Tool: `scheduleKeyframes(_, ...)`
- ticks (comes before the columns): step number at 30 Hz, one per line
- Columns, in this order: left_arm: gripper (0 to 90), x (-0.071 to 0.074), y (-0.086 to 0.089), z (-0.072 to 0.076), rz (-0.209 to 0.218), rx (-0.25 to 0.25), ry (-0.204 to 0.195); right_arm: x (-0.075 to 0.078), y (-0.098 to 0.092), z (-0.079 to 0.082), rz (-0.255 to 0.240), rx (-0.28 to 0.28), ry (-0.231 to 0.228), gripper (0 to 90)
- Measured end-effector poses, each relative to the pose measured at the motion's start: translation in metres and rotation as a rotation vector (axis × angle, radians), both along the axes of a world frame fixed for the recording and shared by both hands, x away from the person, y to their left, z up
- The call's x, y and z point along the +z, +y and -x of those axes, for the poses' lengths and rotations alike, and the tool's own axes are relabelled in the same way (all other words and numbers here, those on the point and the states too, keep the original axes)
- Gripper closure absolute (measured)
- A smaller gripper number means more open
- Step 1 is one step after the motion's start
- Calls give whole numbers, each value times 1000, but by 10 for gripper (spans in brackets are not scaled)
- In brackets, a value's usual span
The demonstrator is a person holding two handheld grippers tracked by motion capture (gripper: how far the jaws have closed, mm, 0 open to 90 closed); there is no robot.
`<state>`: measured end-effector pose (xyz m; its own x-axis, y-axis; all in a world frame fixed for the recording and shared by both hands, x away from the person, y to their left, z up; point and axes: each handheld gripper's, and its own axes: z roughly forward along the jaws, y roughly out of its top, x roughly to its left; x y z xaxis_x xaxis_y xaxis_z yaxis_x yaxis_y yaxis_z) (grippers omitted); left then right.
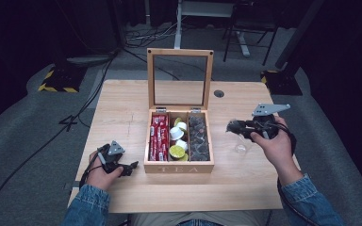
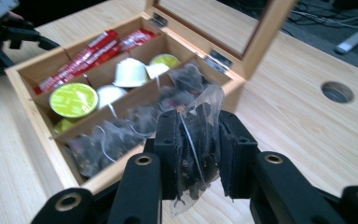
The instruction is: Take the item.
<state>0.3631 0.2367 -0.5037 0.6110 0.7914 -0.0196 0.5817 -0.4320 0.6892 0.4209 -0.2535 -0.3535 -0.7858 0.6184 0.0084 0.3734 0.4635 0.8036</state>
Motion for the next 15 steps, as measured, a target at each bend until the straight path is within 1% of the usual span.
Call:
scheduleKeyframes(5, 153, 0, 0, 0, 0, 0, 0, -3, -17, 1, 24, -49, 8, 716)
scheduleKeyframes(10, 152, 0, 0, 0, -1, 0, -2, -7, -33, 2, 25, -92, 20, 716)
scheduleKeyframes(15, 152, 0, 0, 0, 0, 1, -2, -10, -44, 2, 29, -116, 37, 716)
